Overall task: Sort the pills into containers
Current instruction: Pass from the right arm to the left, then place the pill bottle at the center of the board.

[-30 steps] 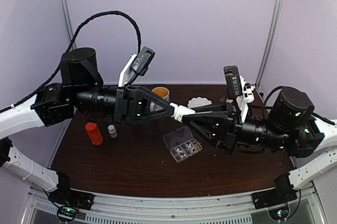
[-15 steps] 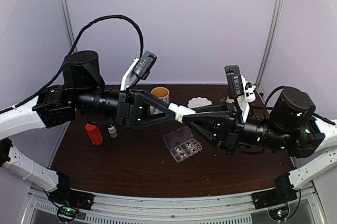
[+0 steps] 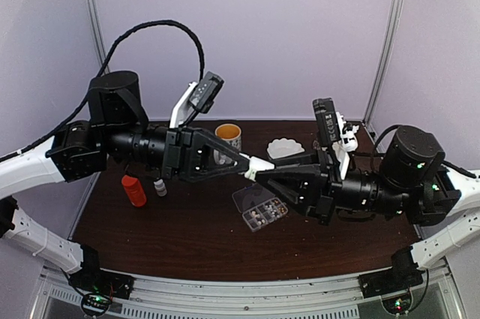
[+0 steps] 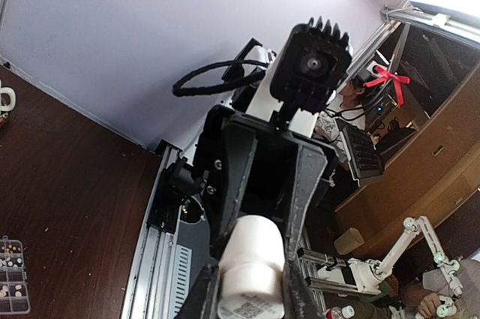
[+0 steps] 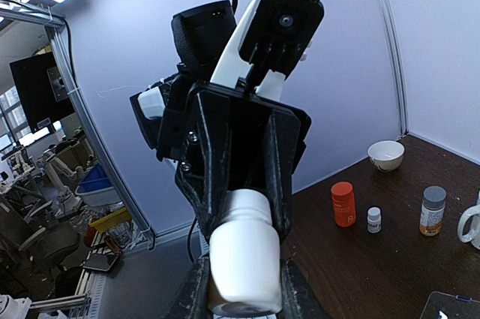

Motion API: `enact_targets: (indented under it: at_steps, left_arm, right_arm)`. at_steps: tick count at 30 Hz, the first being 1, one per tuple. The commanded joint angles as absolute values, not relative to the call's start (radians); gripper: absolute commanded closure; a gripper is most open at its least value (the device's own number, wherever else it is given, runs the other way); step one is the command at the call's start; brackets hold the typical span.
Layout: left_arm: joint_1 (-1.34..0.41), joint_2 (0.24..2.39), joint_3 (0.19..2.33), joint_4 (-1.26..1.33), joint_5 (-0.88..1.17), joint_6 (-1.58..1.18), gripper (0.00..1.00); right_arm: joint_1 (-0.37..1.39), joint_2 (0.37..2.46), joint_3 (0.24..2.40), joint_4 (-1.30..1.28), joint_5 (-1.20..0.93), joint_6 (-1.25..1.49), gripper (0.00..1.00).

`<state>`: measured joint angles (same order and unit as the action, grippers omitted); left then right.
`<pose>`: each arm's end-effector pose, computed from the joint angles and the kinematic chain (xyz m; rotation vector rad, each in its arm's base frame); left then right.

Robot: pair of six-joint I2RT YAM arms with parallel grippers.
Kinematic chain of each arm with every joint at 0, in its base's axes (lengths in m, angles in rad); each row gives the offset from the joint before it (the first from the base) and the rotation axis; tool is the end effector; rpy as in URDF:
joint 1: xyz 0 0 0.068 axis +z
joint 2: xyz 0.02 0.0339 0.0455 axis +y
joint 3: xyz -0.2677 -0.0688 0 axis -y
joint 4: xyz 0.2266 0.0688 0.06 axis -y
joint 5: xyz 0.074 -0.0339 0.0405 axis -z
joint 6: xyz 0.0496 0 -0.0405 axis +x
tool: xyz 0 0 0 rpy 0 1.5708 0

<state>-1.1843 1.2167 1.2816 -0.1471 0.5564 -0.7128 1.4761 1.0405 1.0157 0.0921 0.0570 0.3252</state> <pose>0.0757 -0.2555 0.4296 0.9595 1.7861 -1.7938 0.0251 0.2345 0.4071 -0.8681 1.4320 1.3735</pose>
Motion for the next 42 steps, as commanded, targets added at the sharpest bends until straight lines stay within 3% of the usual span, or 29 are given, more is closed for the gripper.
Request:
enact_targets:
  at_steps: [1,2,4,8,9,13,17,21,25,28,35,42]
  left_arm:
    - [-1.187,1.221,1.290,-0.161,0.528,-0.703,0.92]
    - [-1.187,1.220,1.287,-0.157,0.530,-0.705,0.79]
    - [-1.187,1.220,1.283,-0.148,0.530,-0.709,0.67]
    - [-1.187,1.222,1.284,-0.142,0.529,-0.711,0.62]
    - [-1.187,1.223,1.286,-0.141,0.531,-0.711,0.65]
    - [-1.187,1.233,1.292,-0.139,0.540,-0.714,0.96]
    - [-1.187,1.234,1.291,-0.142,0.540,-0.711,1.00]
    - [-1.181,1.228,1.280,-0.167,0.507,-0.713,1.00]
    - [-1.143,1.220,1.255,-0.230,0.468,-0.713,1.00]
    - [-1.102,1.199,1.231,-0.349,0.375,-0.675,1.00]
    - [-1.031,1.230,1.210,-0.734,-0.090,-0.553,1.00]
    - [-0.923,1.333,1.133,-0.780,-0.114,-0.511,0.97]
  right_arm:
    - [1.472,1.021,1.011,0.113,0.131,0.330,1.00]
    - [1.472,1.017,1.007,0.114,0.136,0.328,1.00]
    - [1.470,1.015,1.001,0.115,0.137,0.330,1.00]
    - [1.470,1.013,0.997,0.118,0.129,0.333,1.00]
    - [1.470,1.012,0.997,0.118,0.129,0.334,1.00]
    - [1.470,1.008,0.993,0.121,0.130,0.334,0.97]
    - [1.470,1.010,0.989,0.122,0.121,0.335,0.88]
    - [1.471,1.007,0.989,0.102,0.152,0.338,0.60]
    - [1.470,0.972,0.954,0.086,0.199,0.329,0.19]
    - [1.465,0.935,0.925,0.035,0.249,0.327,0.04]
    - [1.423,0.832,0.846,-0.144,0.378,0.323,0.02]
    - [1.318,0.727,0.709,-0.165,0.331,0.347,0.01]
